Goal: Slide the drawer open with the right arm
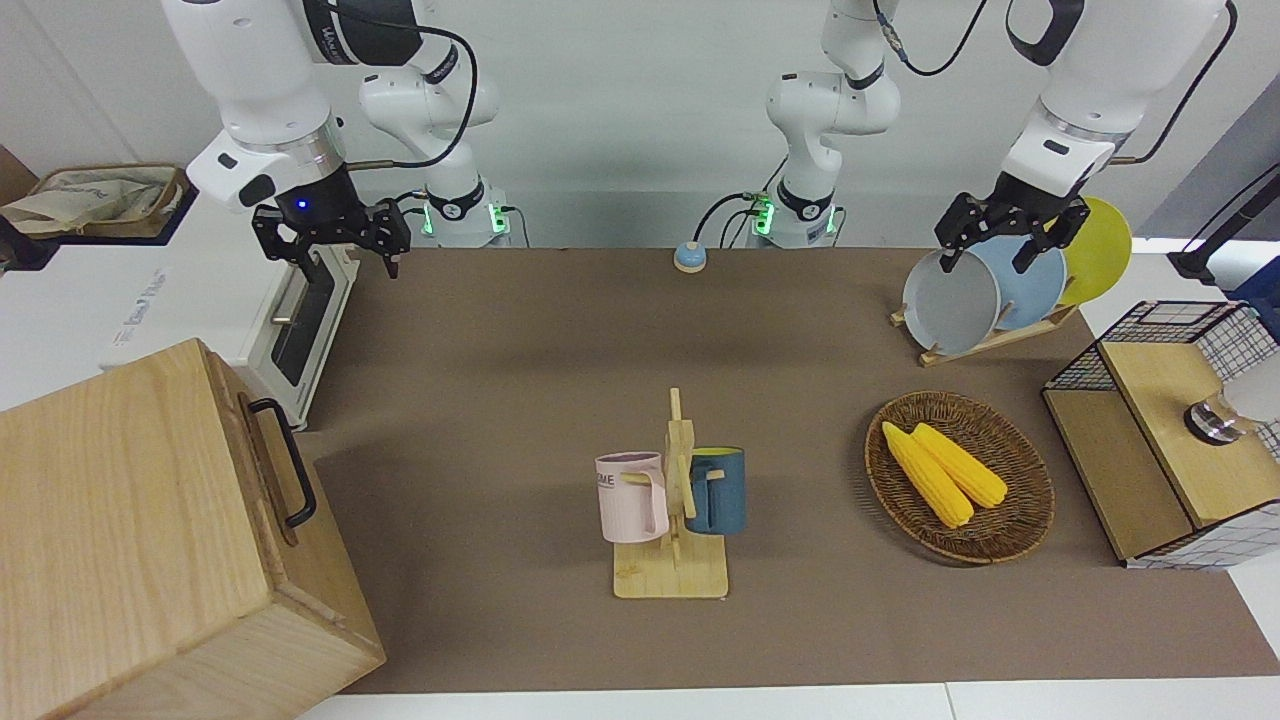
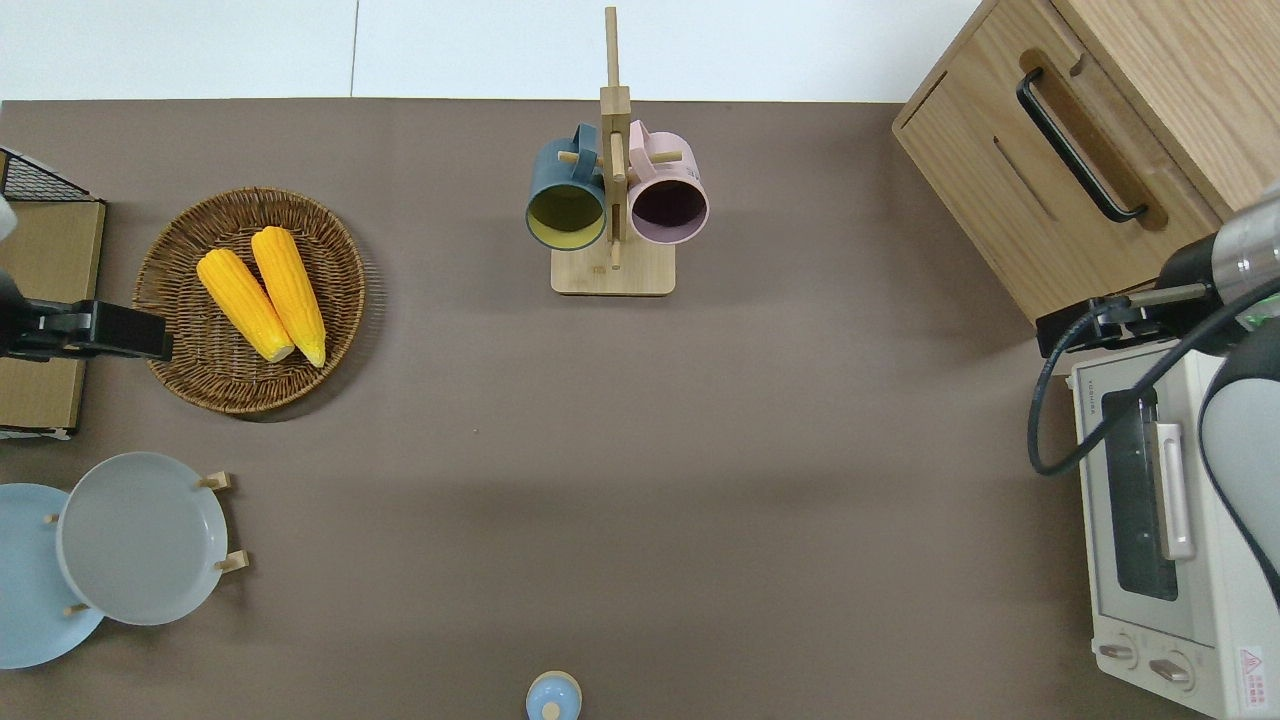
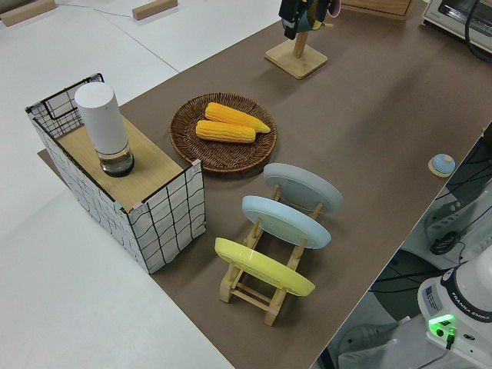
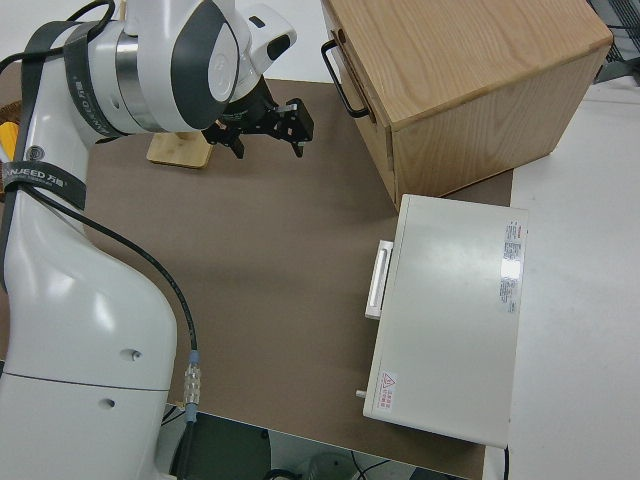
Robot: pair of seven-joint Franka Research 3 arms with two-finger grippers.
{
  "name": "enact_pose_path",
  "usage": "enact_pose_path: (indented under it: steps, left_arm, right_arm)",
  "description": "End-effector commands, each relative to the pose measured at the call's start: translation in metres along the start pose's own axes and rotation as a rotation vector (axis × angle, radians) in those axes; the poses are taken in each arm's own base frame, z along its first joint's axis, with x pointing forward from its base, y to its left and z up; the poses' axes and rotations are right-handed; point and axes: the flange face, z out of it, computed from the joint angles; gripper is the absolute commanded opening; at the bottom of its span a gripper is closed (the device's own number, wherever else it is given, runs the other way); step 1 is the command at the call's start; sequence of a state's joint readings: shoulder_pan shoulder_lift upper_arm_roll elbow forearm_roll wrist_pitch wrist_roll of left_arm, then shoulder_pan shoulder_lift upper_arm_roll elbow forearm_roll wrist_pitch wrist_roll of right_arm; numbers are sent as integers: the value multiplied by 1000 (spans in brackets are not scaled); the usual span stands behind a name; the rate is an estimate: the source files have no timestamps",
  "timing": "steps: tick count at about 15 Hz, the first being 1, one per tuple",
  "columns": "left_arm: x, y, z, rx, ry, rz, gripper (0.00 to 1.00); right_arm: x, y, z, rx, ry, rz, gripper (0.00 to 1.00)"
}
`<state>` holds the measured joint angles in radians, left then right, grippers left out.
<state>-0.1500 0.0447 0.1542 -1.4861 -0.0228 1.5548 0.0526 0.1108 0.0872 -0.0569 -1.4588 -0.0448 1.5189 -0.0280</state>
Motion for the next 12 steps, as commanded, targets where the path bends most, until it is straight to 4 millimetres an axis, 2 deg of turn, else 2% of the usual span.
enact_pose_path:
  steps: [1, 3, 12]
  left_arm:
    - [4, 0, -2, 17, 8, 7, 995]
    - [4, 0, -2, 17, 8, 7, 995]
    - [4, 0, -2, 17, 8, 7, 998]
  right_arm:
    - [0, 0, -4, -71, -9, -5, 987]
    - [0, 1, -5, -133, -9, -10, 987]
    - [17, -28, 8, -461, -13, -104, 985]
